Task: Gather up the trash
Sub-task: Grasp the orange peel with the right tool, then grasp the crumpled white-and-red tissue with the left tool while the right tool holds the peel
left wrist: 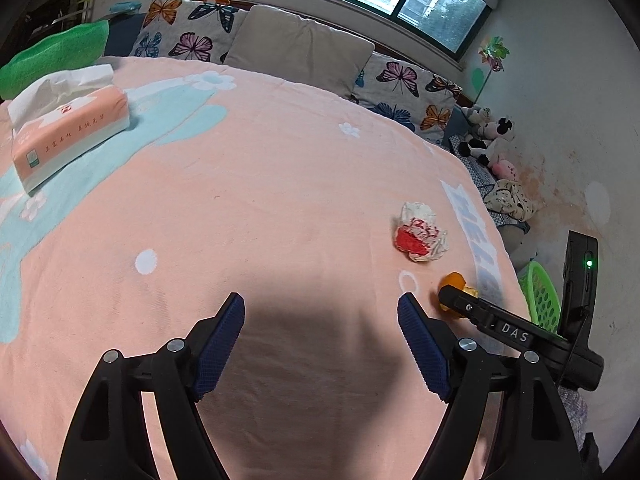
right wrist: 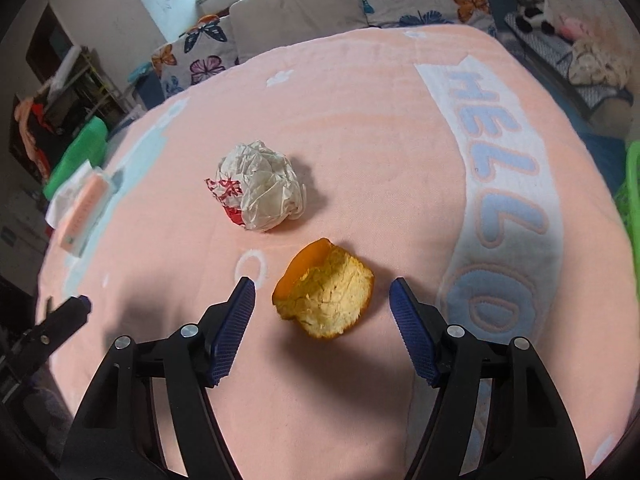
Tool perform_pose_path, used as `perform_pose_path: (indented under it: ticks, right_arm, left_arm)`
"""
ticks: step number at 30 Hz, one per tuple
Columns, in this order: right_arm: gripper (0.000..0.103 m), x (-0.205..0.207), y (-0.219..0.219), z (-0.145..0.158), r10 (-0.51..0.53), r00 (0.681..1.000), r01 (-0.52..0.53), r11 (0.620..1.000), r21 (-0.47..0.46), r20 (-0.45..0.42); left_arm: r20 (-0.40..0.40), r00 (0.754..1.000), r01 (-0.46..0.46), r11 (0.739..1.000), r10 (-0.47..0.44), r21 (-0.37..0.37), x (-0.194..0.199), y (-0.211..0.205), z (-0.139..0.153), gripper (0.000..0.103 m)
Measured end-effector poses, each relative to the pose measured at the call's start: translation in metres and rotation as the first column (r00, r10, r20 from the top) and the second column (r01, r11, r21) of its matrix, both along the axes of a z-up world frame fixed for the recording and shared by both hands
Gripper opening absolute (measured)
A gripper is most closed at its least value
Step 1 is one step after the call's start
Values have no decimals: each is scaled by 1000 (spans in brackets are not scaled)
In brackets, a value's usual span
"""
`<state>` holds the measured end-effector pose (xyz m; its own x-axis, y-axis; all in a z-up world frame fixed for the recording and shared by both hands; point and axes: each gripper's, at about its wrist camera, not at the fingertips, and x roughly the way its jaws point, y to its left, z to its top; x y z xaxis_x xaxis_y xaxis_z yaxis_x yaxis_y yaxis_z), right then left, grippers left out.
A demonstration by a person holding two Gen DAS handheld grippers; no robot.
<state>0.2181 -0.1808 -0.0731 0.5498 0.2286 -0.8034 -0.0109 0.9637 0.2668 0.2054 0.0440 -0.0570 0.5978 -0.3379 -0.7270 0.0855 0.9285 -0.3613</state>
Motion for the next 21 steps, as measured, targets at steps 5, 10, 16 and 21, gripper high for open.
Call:
perform_pose_path:
  ticks: [5,10,16,21]
  right_arm:
    - [56,-1,8,-1,3,1000,-2,996,-88,8]
    - [43,-6,6,-1,25,1000,-23,997,-79,14]
    - [39,-20,-5,8,33,999,-31,998,-55,39]
    - [39,-37,-23,15,25,998,-24,999,-32,59]
  left_arm:
    - [-13,1000,-7,1000,7,-9,2,1,-4,76]
    - [-9,1000,-1,1000,1,-4,3,-5,-3,76]
    - [3,1000,22,1000,-22,10,5,-17,-1,76]
    - [7,998,69,997,-69,33,11,-40,-1,76]
